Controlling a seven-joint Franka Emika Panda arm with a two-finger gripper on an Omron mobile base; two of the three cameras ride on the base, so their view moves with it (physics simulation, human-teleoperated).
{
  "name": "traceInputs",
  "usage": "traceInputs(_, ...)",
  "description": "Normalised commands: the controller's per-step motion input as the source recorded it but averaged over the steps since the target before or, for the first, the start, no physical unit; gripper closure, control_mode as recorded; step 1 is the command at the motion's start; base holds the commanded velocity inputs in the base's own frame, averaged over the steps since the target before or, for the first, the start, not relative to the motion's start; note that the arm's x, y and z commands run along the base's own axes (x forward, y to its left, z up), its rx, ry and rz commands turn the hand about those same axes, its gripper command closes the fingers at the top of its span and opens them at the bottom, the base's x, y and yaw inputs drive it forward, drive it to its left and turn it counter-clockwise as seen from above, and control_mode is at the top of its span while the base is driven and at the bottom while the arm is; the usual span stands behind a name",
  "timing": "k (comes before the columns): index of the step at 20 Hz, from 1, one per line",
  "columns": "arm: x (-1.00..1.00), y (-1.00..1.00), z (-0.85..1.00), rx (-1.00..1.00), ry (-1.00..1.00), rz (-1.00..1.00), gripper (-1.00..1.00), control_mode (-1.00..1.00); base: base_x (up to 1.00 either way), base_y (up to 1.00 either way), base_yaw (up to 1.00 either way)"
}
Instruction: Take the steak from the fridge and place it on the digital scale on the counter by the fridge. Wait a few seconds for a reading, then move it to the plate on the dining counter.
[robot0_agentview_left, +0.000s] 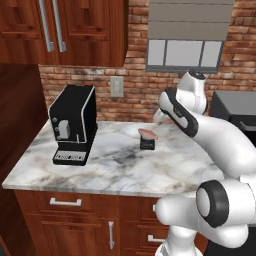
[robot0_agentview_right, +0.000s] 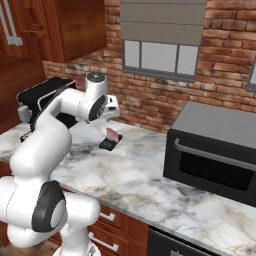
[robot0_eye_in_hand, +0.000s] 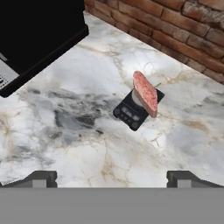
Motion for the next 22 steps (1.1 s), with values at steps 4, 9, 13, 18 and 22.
traceInputs(4, -0.07, 0.16, -0.29, -0.04, 0.01, 0.0, -1.0, -1.0, 0.0, 0.0, 0.0)
traceInputs(9, 0.0, 0.11, -0.25, -0.01, 0.03, 0.0, -1.0, -1.0, 0.0, 0.0, 0.0)
traceInputs(13, 0.0, 0.01, -0.07, 0.0, 0.01, 0.0, -1.0, -1.0, 0.0, 0.0, 0.0)
traceInputs(18, 0.0, 0.0, 0.0, 0.0, 0.0, 0.0, -1.0, -1.0, 0.0, 0.0, 0.0)
traceInputs(22, 0.0, 0.0, 0.0, 0.0, 0.0, 0.0, -1.0, -1.0, 0.0, 0.0, 0.0)
